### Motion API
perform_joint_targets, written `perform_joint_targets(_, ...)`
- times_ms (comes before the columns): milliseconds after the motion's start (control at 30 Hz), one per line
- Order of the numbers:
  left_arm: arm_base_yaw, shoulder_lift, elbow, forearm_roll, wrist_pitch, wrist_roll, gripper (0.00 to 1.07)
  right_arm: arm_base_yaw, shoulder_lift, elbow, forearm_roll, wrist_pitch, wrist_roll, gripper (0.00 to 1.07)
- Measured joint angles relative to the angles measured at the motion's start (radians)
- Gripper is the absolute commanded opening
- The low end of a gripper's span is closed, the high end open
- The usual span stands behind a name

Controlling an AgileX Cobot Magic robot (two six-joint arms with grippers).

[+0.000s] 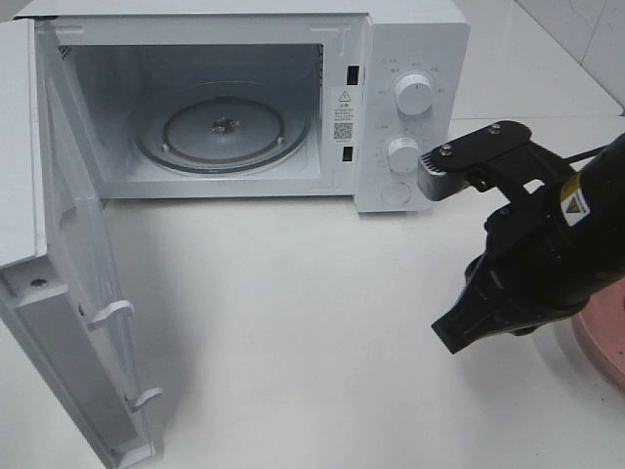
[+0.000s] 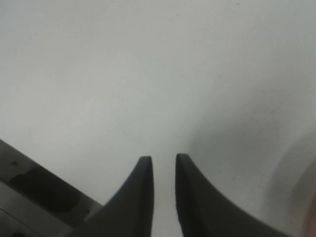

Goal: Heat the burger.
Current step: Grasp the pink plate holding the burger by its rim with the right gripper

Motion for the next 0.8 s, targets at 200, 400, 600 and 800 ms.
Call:
perform_joint_targets(200, 0.000, 0.000, 0.000, 0.000, 0.000, 0.000, 1.00, 0.000, -0.062, 0.000, -0.061, 0.082, 0.072, 0.52)
perform_joint_targets(400, 0.000, 0.000, 0.000, 0.000, 0.000, 0.000, 1.00, -0.003, -0.103, 0.000, -0.159, 0.134, 0.096, 0.86)
perform_joint_targets(600, 0.000, 0.000, 0.000, 0.000, 0.000, 0.000, 1.00, -0.094, -0.109, 0.000, -0.191, 0.206, 0.130, 0.87)
perform_joint_targets(800, 0.000, 0.000, 0.000, 0.000, 0.000, 0.000, 1.00, -0.205, -0.109, 0.000, -0.197, 0.212, 0.120, 0.84)
